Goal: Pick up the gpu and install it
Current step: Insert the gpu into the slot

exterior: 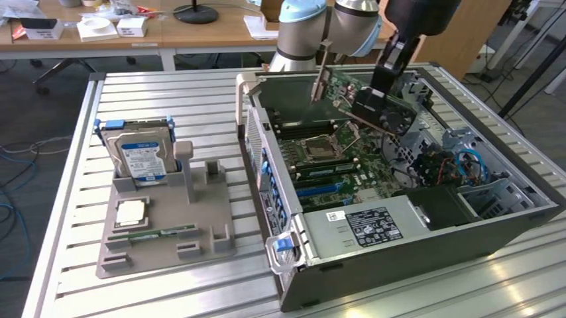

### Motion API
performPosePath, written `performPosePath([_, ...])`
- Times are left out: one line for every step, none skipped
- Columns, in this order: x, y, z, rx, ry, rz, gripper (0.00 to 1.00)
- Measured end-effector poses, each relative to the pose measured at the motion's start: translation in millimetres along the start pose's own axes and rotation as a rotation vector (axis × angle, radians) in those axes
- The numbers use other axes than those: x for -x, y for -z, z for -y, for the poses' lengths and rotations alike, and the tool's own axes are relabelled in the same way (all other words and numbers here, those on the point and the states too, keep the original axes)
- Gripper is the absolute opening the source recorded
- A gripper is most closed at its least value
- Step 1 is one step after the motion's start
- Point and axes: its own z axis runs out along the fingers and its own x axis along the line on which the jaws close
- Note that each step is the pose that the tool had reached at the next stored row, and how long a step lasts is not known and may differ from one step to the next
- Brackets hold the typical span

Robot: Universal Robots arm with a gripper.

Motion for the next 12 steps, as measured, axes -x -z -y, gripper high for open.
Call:
performPosePath([0.0, 0.0, 0.0, 0.0006, 0.018, -0.0008, 0.26])
performPosePath([0.0, -0.1, 0.0, 0.001, 0.036, -0.0016, 0.26])
performPosePath([0.0, -0.1, 0.0, 0.0017, 0.055, -0.0024, 0.26])
performPosePath([0.0, -0.2, 0.0, 0.0022, 0.073, -0.0031, 0.26])
performPosePath([0.0, -0.2, 0.0, 0.0027, 0.091, -0.0039, 0.26])
performPosePath([0.0, -0.3, 0.0, 0.0033, 0.109, -0.0047, 0.26])
performPosePath([0.0, -0.3, 0.0, 0.0038, 0.127, -0.0055, 0.26])
performPosePath([0.0, -0.4, 0.0, 0.0043, 0.145, -0.0062, 0.26])
performPosePath([0.0, -0.4, 0.0, 0.0049, 0.164, -0.0071, 0.26])
performPosePath([0.0, -0.5, 0.0, 0.0055, 0.182, -0.0078, 0.26])
performPosePath([0.0, -0.6, 0.0, 0.006, 0.2, -0.0086, 0.26])
performPosePath([0.0, -0.6, 0.0, 0.0066, 0.218, -0.0093, 0.26])
